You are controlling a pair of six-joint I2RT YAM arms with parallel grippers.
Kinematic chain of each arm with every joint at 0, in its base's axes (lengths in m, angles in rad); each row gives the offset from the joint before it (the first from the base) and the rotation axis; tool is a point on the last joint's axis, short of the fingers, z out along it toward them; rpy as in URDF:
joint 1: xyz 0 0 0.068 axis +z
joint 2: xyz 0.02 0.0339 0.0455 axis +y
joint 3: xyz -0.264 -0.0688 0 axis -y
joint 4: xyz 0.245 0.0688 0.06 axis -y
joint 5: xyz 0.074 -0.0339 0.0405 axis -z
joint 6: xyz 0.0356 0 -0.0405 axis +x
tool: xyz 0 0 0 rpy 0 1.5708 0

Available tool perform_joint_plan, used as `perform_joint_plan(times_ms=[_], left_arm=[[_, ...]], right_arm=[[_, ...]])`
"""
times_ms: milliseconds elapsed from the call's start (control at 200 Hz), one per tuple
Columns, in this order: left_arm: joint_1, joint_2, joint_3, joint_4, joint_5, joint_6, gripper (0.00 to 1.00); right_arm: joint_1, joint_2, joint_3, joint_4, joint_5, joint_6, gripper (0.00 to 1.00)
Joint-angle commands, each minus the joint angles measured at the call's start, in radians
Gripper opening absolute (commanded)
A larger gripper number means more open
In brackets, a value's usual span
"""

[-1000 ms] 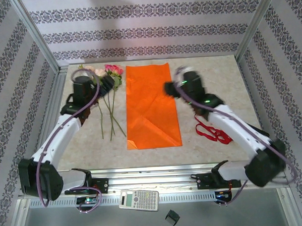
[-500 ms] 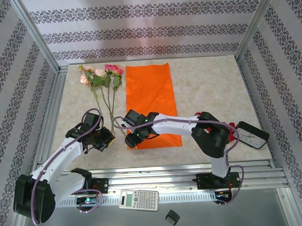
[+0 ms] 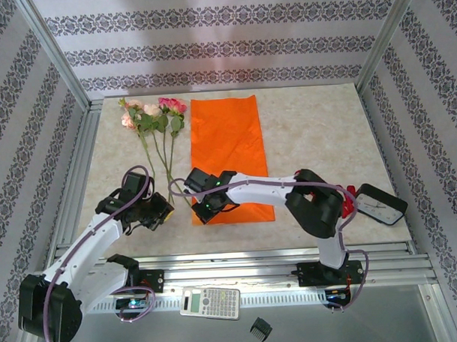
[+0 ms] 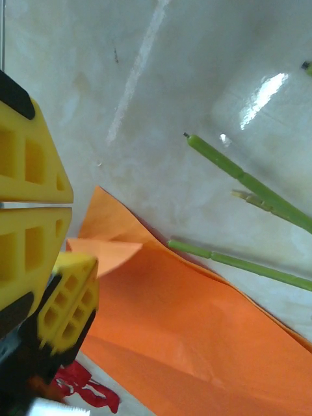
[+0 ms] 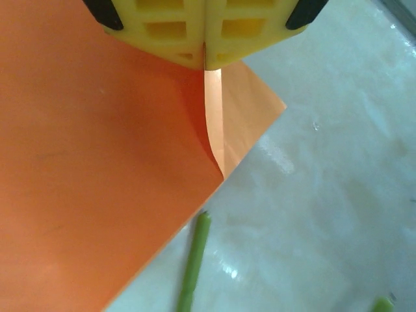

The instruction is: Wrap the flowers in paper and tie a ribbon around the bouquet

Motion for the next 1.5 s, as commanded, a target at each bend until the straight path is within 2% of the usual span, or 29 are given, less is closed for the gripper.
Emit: perform_joint_plan(times_ms=[0, 140, 325, 420, 669, 909, 1109, 1224, 1354, 1494], left_arm=[[-0.026, 0.052, 0.055, 0.057, 0.077, -0.015, 0.09], [-0.110, 0.206, 0.168, 0.126, 0.071, -0.028, 0.06], [-0.222, 0.489, 0.304, 0.329, 0.069, -0.099, 0.04], [-0.259, 0.655, 0.422, 0.318, 0.051, -0.080, 0.00], [-0.262, 0.999, 0.624, 0.295, 0.047, -0.027, 0.00], [-0.214, 1.154, 0.855, 0.142, -0.001, 0.087, 0.00], [-0.156, 1.257, 1.000, 0.043, -0.081, 0.159, 0.00], [-0.120, 1.310, 1.060, 0.024, -0.078, 0.170, 0.00], [-0.095, 1.362, 1.167, -0.032, -0.091, 0.215, 0.00], [-0.090, 1.382, 1.286, -0.049, -0.086, 0.303, 0.00]], right_arm=[[-0.046, -0.215, -0.041, 0.016, 0.140, 0.067, 0.00], [-0.123, -0.430, -0.163, 0.023, 0.212, 0.142, 0.00], [-0.206, -0.654, -0.292, -0.001, 0.259, 0.268, 0.00], [-0.237, -0.755, -0.333, -0.042, 0.328, 0.308, 0.00], [-0.308, -0.969, -0.394, -0.264, 0.512, 0.377, 0.00], [-0.361, -1.066, -0.412, -0.593, 0.611, 0.494, 0.00], [-0.379, -1.110, -0.463, -0.685, 0.574, 0.550, 0.00], [-0.379, -1.080, -0.484, -0.693, 0.516, 0.552, 0.00], [-0.380, -1.014, -0.532, -0.618, 0.335, 0.563, 0.00], [-0.380, -0.901, -0.586, -0.512, 0.075, 0.568, 0.00]])
